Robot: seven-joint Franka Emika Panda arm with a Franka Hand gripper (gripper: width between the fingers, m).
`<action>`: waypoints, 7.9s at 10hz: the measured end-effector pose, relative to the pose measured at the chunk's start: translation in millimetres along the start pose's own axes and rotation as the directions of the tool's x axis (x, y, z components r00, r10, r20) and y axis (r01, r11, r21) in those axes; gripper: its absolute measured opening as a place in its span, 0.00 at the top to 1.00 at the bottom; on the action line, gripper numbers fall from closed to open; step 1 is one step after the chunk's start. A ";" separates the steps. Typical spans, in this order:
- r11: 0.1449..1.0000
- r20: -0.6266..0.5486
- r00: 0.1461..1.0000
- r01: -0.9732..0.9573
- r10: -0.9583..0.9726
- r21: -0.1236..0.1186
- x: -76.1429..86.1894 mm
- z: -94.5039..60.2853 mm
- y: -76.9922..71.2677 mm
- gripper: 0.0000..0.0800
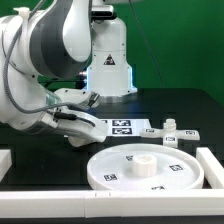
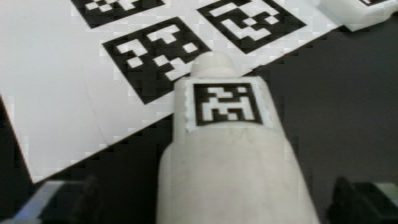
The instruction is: Assemble round table
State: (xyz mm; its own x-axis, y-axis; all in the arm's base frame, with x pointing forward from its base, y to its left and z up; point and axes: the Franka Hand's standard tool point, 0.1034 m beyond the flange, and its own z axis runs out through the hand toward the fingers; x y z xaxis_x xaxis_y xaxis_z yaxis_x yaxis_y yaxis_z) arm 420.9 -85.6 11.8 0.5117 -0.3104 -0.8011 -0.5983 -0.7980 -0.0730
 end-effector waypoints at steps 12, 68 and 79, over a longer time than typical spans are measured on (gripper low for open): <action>0.988 -0.465 0.872 0.145 -0.153 -0.053 -53.2 -65.3 -80.0 0.49; 0.975 -0.775 0.596 0.072 -0.211 -0.210 -19.0 -66.7 -184.5 0.49; 0.701 -0.513 0.481 -0.422 0.711 0.575 -19.3 -64.1 -189.4 0.26</action>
Offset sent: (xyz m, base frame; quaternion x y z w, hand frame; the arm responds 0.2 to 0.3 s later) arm 0.0000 0.0000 0.0000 0.0000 0.0000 0.0000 1.0000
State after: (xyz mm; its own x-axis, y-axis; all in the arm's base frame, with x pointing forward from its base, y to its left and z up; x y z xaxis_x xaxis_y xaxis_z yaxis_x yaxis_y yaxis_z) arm 563.8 38.4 79.2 0.1372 -0.9817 -0.1322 -0.9899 -0.1309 -0.0550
